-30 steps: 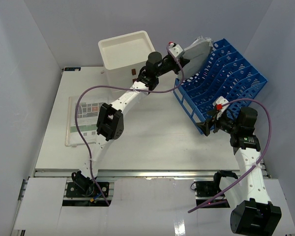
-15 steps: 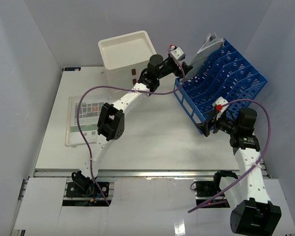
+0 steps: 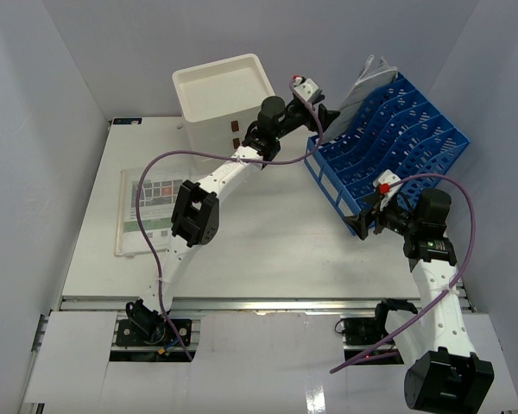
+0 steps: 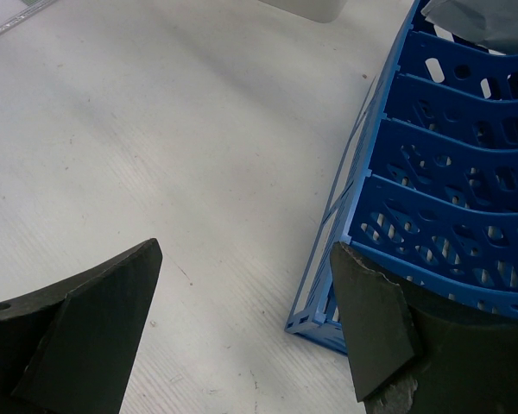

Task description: Organize the desk

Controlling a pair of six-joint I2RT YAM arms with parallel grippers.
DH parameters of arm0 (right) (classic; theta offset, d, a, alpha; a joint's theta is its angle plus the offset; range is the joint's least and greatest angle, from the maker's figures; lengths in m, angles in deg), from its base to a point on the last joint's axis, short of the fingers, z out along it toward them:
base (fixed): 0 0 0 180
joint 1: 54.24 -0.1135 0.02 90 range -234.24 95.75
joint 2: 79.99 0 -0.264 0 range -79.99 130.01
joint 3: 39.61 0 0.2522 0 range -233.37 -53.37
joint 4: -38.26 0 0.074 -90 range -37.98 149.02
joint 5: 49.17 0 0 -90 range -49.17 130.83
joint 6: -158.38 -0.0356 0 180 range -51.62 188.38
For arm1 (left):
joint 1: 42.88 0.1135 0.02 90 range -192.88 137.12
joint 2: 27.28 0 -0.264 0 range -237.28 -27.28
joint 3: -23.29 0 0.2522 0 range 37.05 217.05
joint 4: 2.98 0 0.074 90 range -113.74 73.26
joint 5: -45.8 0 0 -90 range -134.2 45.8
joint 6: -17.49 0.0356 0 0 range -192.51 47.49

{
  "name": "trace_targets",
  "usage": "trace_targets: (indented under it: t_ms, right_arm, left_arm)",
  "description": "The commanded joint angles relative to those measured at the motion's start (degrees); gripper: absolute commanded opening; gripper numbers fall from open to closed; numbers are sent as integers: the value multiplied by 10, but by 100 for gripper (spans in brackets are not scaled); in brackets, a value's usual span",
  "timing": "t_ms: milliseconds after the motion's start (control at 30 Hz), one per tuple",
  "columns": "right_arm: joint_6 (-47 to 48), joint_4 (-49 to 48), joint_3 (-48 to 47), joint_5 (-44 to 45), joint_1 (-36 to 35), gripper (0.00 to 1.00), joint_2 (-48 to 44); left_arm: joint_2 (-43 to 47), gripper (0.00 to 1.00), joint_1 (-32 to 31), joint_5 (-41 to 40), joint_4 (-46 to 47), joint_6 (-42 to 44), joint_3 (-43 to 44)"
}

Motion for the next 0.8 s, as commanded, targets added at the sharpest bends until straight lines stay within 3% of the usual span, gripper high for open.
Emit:
trace_targets:
  t_ms: [0,367,667,767]
  right_arm:
    - [-8,-23,0,-16,3,85,-5]
    - [-7,-22,0,-14,3,85,1]
    - [-6,-24,4,-37,3,85,10]
    - [-44,-20,-29,-49,-1,83,39]
  left_arm:
    - [-8,80,-2,-12,41,-24,8]
    - [-26,83,-24,-1,69,-25,9]
    - [152,84,-24,-65,207,7,-284]
    - [245,84,-24,-73,237,28,-380]
